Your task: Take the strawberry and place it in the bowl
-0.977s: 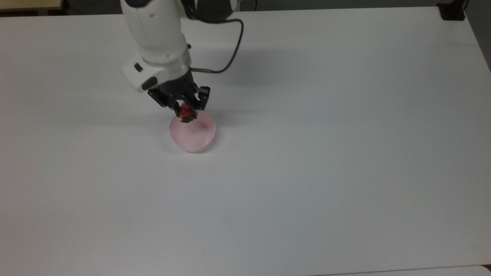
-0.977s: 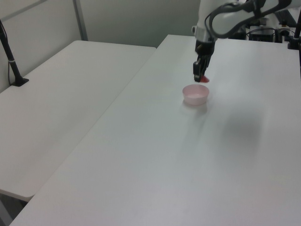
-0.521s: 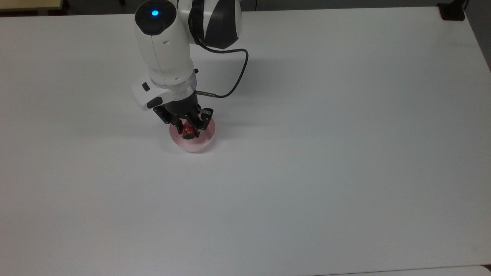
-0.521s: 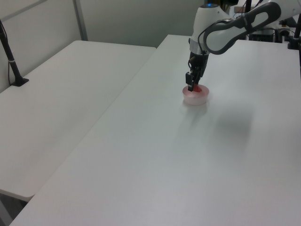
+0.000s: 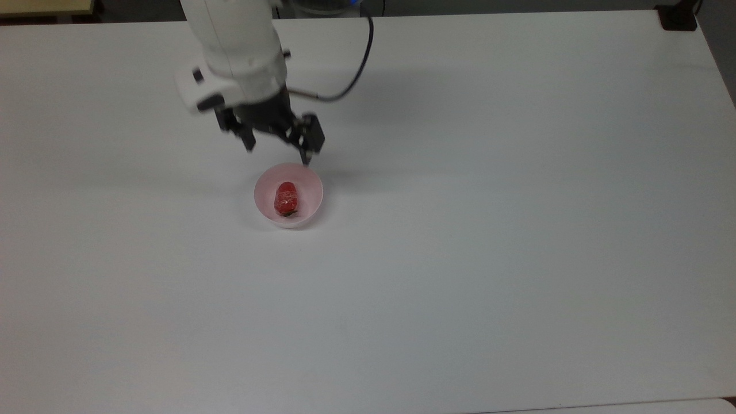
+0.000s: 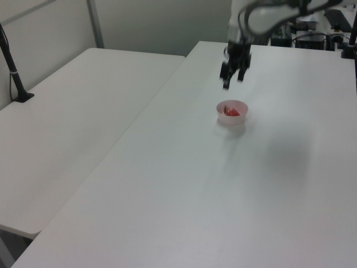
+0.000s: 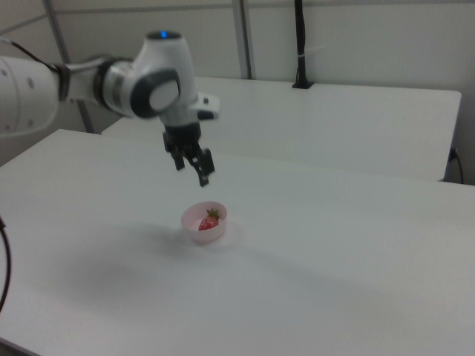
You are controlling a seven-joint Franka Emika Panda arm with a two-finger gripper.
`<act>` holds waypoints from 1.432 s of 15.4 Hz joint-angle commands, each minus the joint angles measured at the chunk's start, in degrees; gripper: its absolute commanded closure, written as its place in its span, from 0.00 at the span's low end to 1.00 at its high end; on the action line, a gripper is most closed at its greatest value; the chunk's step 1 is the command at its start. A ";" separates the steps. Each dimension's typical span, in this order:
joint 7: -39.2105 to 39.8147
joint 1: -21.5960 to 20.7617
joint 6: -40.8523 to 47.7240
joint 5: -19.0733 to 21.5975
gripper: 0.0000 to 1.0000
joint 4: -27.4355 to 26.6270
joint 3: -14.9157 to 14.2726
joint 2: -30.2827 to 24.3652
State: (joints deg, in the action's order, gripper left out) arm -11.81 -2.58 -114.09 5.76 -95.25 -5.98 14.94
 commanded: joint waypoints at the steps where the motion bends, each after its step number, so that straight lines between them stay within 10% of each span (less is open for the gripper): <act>1: -4.53 -0.32 14.48 -3.12 0.00 2.79 -0.26 -8.32; 8: -7.02 -0.23 30.41 -3.57 0.00 1.91 -0.35 -18.01; 12: 9.33 1.62 23.67 -4.09 0.00 2.08 -0.26 -18.01; 22: 8.56 2.06 18.11 -4.36 0.00 2.26 -0.52 -17.13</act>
State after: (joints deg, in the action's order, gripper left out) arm -3.36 -0.20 -94.08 1.54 -91.96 -6.20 -1.50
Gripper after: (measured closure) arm 0.000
